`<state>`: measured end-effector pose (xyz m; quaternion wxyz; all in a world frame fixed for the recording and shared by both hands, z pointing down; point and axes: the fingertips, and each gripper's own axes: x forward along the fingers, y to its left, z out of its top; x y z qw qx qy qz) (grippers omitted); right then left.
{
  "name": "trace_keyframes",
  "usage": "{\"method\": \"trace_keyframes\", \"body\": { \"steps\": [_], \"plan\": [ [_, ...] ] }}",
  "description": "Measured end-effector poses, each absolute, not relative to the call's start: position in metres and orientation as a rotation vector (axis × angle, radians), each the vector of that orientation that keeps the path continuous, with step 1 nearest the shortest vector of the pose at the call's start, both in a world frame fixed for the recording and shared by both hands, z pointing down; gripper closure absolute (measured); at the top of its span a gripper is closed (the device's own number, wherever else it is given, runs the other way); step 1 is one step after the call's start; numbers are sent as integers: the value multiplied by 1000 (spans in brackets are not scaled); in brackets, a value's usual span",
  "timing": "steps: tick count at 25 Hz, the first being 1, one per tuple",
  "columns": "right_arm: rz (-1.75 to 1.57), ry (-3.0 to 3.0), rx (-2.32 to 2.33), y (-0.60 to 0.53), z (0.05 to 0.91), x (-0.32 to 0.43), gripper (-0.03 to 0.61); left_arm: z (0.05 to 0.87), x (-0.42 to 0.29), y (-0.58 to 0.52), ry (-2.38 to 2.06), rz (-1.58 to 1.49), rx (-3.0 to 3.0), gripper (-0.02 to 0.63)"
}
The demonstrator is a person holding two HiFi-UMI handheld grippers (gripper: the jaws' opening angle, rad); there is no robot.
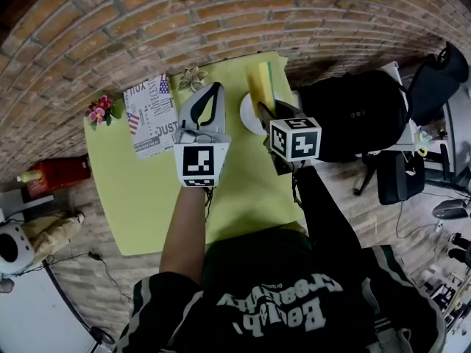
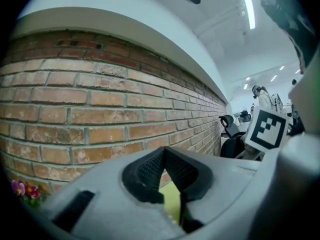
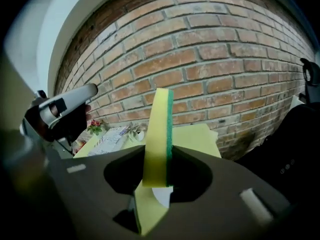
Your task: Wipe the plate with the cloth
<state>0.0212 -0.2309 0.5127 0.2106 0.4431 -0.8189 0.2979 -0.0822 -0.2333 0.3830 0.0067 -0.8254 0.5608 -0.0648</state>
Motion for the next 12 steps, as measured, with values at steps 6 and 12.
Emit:
{"method": "trace_keyframes", "body": {
  "steps": [6, 12],
  "plan": [
    [856, -2183, 1099, -227, 560, 6, 445, 405, -78, -239, 1793, -250, -2578, 611],
    [892, -2069, 1017, -219, 596, -3, 442, 420, -83, -237, 1839, -265, -2587, 611]
  ]
}}
